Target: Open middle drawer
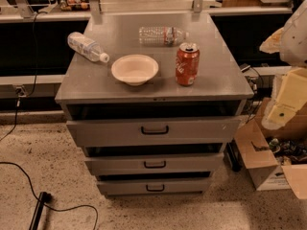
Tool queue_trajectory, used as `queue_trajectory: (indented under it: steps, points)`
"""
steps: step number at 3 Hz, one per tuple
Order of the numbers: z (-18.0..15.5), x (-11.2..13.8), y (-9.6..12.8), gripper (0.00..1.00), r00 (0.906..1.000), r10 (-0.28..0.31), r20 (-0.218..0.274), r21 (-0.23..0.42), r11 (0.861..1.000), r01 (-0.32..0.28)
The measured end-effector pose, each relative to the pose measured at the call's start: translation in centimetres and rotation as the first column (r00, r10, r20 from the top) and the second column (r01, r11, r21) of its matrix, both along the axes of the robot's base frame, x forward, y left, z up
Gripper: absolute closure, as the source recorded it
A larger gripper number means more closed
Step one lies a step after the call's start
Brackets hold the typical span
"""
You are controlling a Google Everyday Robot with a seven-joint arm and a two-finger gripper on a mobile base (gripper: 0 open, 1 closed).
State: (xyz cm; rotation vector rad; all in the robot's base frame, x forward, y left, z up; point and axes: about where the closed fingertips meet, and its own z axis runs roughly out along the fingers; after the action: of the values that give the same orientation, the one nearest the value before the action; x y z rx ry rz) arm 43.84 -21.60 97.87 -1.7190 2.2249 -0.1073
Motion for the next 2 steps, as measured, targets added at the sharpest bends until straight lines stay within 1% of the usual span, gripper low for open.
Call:
queue_trajectory:
  steps: [1,2]
  points:
    - [-0.3,0.2,-0.1,0.00,1.0000,-0.008,0.000,0.001,1.000,0.008]
    - [-1.8,0.2,0.3,0.00,0.9994,-0.002,0.035,0.033,0.999,0.001]
